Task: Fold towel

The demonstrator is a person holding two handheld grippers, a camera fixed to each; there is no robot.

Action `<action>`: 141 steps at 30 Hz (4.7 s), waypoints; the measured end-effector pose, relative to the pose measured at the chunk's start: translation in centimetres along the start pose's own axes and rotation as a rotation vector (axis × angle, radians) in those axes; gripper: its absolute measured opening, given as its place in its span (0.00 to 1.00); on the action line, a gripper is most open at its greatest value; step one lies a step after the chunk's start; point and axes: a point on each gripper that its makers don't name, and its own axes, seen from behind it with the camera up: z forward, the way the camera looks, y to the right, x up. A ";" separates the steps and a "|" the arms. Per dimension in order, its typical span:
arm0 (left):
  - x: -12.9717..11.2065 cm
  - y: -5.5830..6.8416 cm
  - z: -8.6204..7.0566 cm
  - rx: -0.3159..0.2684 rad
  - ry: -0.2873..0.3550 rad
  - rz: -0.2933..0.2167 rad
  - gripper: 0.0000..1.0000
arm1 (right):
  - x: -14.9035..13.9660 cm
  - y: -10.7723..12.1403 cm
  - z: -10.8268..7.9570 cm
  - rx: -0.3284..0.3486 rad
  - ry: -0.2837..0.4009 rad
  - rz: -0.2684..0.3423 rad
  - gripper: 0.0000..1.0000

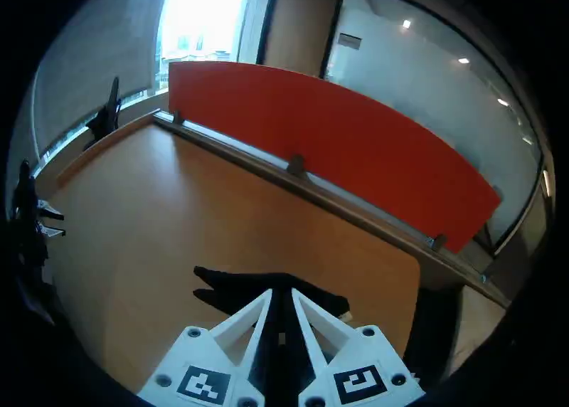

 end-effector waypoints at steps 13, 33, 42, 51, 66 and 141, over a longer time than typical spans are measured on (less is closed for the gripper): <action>0.2 0.7 0.2 0.001 -0.005 0.012 0.80 | -1.5 3.9 -0.5 -0.038 -0.028 0.035 0.04; 1.0 2.1 0.5 -0.021 -0.001 0.038 0.80 | -5.8 4.9 -3.8 -0.062 -0.049 0.084 0.04; 0.8 3.3 0.2 -0.042 -0.003 0.054 0.80 | -11.1 4.0 -6.6 -0.066 -0.088 0.134 0.04; 0.5 3.9 0.0 -0.052 -0.003 0.058 0.80 | -15.0 3.4 -8.4 -0.081 -0.120 0.176 0.04; 0.7 4.0 -0.4 -0.051 0.005 0.058 0.80 | -17.2 2.4 -9.3 -0.081 -0.134 0.207 0.05; -0.5 3.2 -0.9 -0.023 -0.014 0.059 0.80 | -32.3 5.1 -7.3 -0.267 -0.323 0.433 0.19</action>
